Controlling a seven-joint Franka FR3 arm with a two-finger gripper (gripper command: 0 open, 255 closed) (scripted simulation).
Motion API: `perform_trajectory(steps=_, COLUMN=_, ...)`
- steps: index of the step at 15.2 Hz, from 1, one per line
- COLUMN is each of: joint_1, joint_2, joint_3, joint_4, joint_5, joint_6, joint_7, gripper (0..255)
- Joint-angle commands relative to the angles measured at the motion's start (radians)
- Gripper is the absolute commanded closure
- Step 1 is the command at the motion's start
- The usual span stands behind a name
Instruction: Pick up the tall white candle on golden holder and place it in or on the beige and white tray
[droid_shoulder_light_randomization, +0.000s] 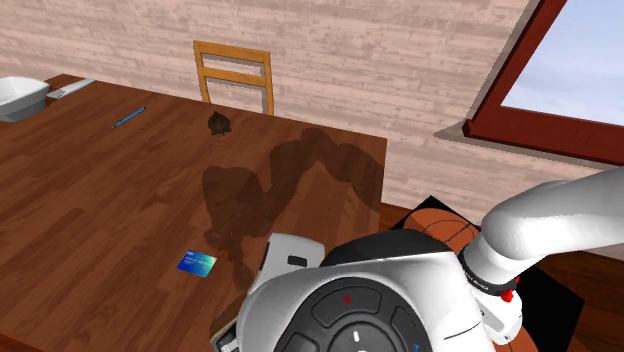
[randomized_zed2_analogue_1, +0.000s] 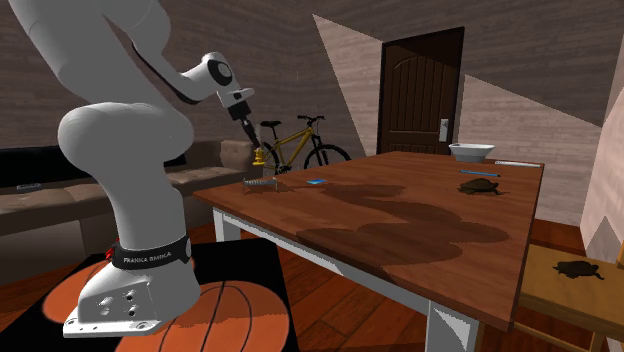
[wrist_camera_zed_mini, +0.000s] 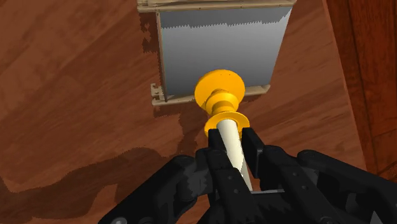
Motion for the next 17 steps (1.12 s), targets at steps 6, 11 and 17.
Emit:
perform_trajectory(steps=6, joint_1=-0.084, joint_2=-0.005, joint_3=0.108, joint_4=-0.043, joint_5=0.013, joint_6=0.085, joint_7=0.019, gripper=255)
perform_trajectory(steps=11, joint_1=-0.101, joint_2=-0.008, joint_3=0.13, joint_4=-0.05, joint_5=0.017, joint_6=0.1, joint_7=0.022, gripper=255)
perform_trajectory(steps=17, joint_1=-0.101, joint_2=-0.008, joint_3=0.13, joint_4=-0.05, joint_5=0.017, joint_6=0.1, joint_7=0.022, gripper=0)
